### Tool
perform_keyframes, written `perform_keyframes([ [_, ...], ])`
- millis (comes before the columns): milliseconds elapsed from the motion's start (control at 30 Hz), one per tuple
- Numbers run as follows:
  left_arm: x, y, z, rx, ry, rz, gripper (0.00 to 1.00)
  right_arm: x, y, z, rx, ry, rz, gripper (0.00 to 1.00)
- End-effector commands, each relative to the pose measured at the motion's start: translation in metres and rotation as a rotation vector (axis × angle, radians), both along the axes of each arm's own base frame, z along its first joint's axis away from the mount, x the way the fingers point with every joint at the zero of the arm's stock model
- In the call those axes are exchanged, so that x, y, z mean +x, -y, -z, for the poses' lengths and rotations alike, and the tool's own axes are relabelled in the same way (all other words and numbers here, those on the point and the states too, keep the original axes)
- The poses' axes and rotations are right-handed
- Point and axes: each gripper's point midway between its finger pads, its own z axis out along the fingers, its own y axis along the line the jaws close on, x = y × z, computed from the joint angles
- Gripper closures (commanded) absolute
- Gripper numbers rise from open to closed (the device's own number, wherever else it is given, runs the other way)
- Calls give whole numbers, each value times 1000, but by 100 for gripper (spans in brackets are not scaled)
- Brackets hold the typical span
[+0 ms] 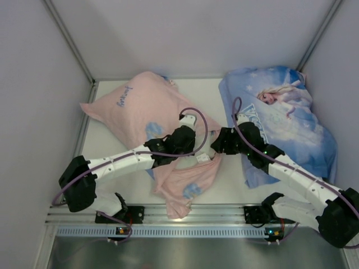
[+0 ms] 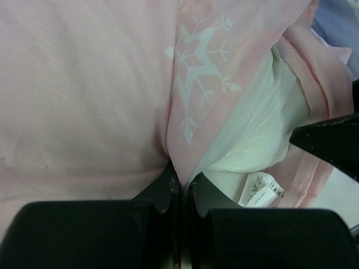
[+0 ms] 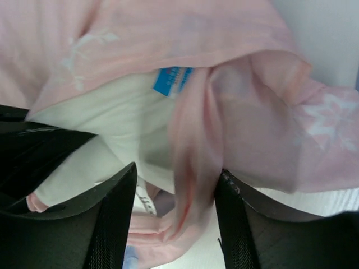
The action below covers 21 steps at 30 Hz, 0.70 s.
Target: Remove the pillowcase from the pillow
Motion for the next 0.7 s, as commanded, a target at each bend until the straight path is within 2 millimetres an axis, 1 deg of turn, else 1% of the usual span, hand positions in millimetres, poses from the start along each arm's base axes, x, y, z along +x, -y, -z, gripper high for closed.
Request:
perform_keyframes([
  [0,-2,1,-13,-57,9,4,100,6,-22,-31,24,86,-48,46],
  [33,-3,1,-14,-59,7,9,100,7,-22,-31,15,87,-42,47],
  [67,-4,0,-14,-58,6,10,100,7,-22,-28,2,79,-35,51],
  [100,-5,-1,-16,-58,8,10,100,7,-22,-24,-2,62,-21,58],
  [133,-6,-2,-17,-54,6,9,100,8,-15,-17,-24,52,12,73],
  [167,-7,-10,-20,-46,11,-4,100,11,-7,-13,-47,51,59,81],
  [200,-8,-13,-24,-48,17,-11,100,12,-2,-9,-66,46,81,87],
  [233,-10,-17,-28,-49,21,-15,100,13,8,-1,-104,43,122,97],
  [267,-11,-23,-40,-68,42,-24,100,11,15,6,-128,27,147,100],
  [300,-13,-29,-44,-66,44,-30,100,11,21,11,-152,24,168,100],
  [333,-15,-33,-50,-69,52,-34,100,12,33,19,-195,23,217,100],
  [367,-17,-39,-63,-90,71,-42,100,10,42,23,-224,15,246,100],
  [400,-21,-46,-66,-81,67,-44,100,9,50,29,-251,13,270,100],
  [433,-25,-52,-81,-112,88,-43,100,12,60,29,-277,22,310,100],
  [467,-28,-56,-87,-124,96,-42,100,12,65,30,-288,22,320,100],
  [533,-36,-67,-94,-126,98,-42,100,15,71,33,-288,7,331,100],
  [567,-40,-73,-105,-153,115,-44,100,16,72,37,-297,-4,324,100],
  [633,-44,-83,-109,-153,122,-57,100,17,68,37,-290,-8,313,100],
  [667,-46,-87,-114,-169,130,-62,100,17,64,40,-285,-14,287,100],
])
